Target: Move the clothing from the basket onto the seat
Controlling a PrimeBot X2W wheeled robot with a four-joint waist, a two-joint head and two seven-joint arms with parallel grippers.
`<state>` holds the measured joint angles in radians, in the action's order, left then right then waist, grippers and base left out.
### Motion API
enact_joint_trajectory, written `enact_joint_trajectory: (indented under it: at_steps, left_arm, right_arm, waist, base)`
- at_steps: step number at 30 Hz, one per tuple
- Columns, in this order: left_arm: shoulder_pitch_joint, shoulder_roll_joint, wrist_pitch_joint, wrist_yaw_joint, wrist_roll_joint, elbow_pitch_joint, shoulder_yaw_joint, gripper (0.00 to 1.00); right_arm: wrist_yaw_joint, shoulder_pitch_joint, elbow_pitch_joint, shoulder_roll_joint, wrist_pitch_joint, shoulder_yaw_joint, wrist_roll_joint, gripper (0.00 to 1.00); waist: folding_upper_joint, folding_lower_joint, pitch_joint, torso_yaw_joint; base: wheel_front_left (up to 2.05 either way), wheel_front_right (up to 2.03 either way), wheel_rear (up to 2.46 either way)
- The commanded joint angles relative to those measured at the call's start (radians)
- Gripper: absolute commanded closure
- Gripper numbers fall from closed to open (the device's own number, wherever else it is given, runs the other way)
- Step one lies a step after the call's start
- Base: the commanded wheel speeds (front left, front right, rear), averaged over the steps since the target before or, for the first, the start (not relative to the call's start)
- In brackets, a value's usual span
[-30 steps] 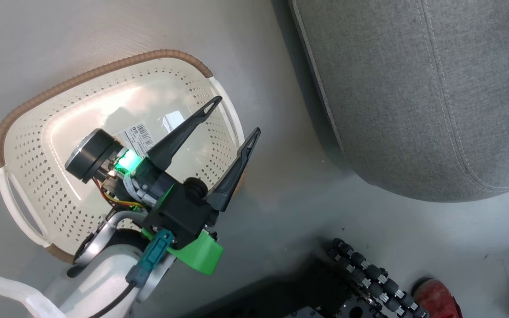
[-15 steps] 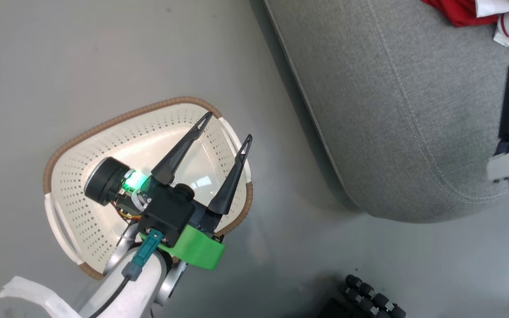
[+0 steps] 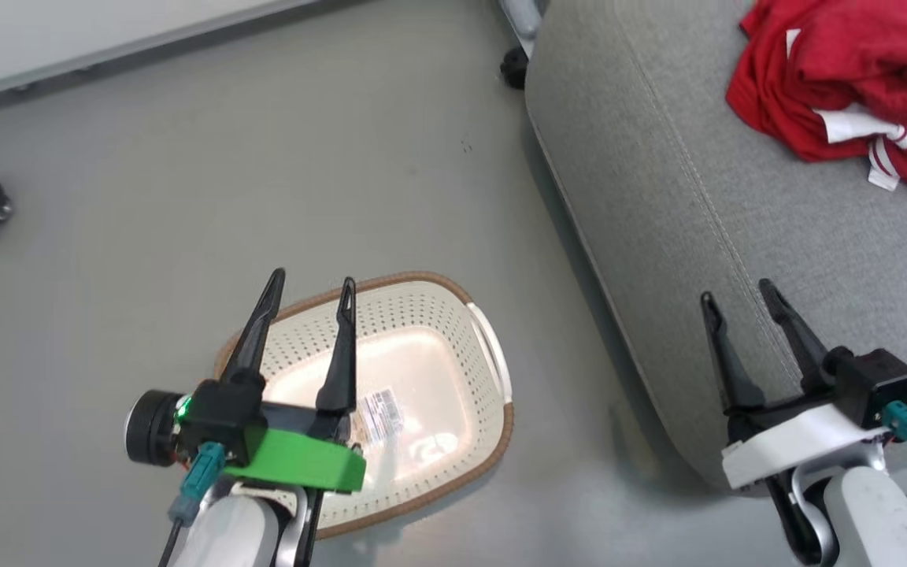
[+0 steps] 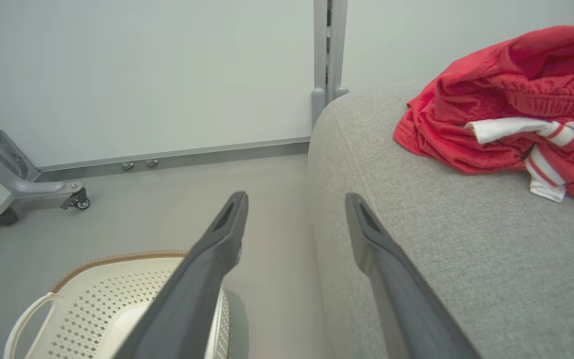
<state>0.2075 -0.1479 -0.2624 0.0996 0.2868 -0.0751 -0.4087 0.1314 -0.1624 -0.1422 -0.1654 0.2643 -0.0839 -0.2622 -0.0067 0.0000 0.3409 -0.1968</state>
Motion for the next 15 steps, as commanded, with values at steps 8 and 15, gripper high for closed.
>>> enact_joint_trajectory:
  at_steps: [8, 15]
  left_arm:
    - [-0.206, 0.06, -0.002, -0.021, -0.032, 0.034, 0.193, 0.0]
    - [-0.337, 0.087, -0.002, -0.069, -0.077, 0.075, 0.295, 0.0]
  right_arm:
    - [-0.001, 0.099, -0.011, 0.004, 0.0, -0.049, -0.026, 0.0]
    - [-0.001, 0.181, 0.024, 0.034, 0.0, -0.065, -0.021, 0.0]
  waist:
    - [0.0067, 0.0, -0.292, 0.208]
    - [0.0067, 0.0, -0.362, 0.234]
  base:
    - [0.0, 0.0, 0.0]
    - [0.0, 0.0, 0.0]
